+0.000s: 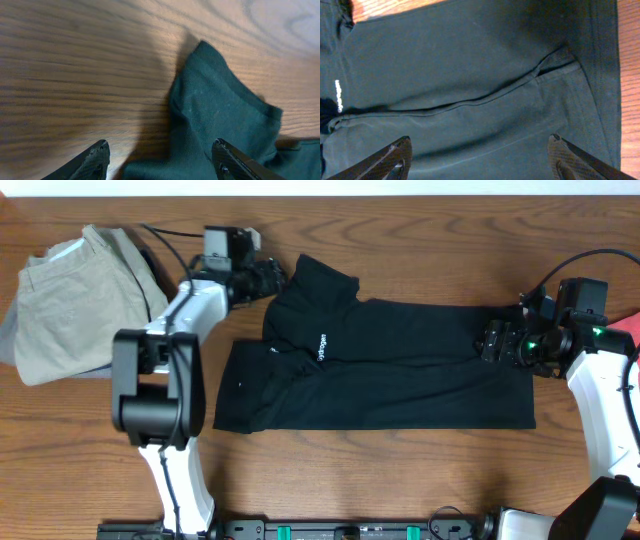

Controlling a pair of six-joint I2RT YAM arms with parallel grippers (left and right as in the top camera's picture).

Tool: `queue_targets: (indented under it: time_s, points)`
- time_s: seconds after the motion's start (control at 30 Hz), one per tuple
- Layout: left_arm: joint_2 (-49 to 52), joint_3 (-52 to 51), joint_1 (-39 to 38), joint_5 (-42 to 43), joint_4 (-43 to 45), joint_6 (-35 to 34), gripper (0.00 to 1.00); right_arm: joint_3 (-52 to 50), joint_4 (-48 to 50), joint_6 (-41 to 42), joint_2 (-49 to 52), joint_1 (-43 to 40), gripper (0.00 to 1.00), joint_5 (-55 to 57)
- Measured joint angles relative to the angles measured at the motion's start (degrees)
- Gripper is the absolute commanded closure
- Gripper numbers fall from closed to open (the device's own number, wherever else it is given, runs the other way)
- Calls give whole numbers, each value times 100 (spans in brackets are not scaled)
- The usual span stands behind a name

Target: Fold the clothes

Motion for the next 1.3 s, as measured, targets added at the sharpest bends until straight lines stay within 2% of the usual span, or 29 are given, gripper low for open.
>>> queue_targets:
  time_s: [0.07,0.17,0.27,0.47,0.63,0.77,1.03,1.3]
  points:
    - [118,0,-111,-2,70,-15,49,0,-2,0,0,0,16,-22]
    - [175,0,-245,-70,79,-17,78,0,2,-2,0,0,17,-46]
    - [175,0,-291,-160,96,-2,87,0,15,-2,0,0,20,-46]
    - [175,7,-223,-199,-96,20,92,0,354,-2,7,0,20,195]
    - [94,11,-203,-155,-789,17,94,11,1270,-90,262,0,19,562]
    - [-299,11,-203,-13,-1298,17,94,24,2297,-162,911,0,16,1019]
    - [-892,57,-203,109,-1668,17,94,35,4242,-199,2223,0,15,1604]
    - [-879,57,-243,109,-1725,17,93,33,4927,-81,3108,-11,20,2004]
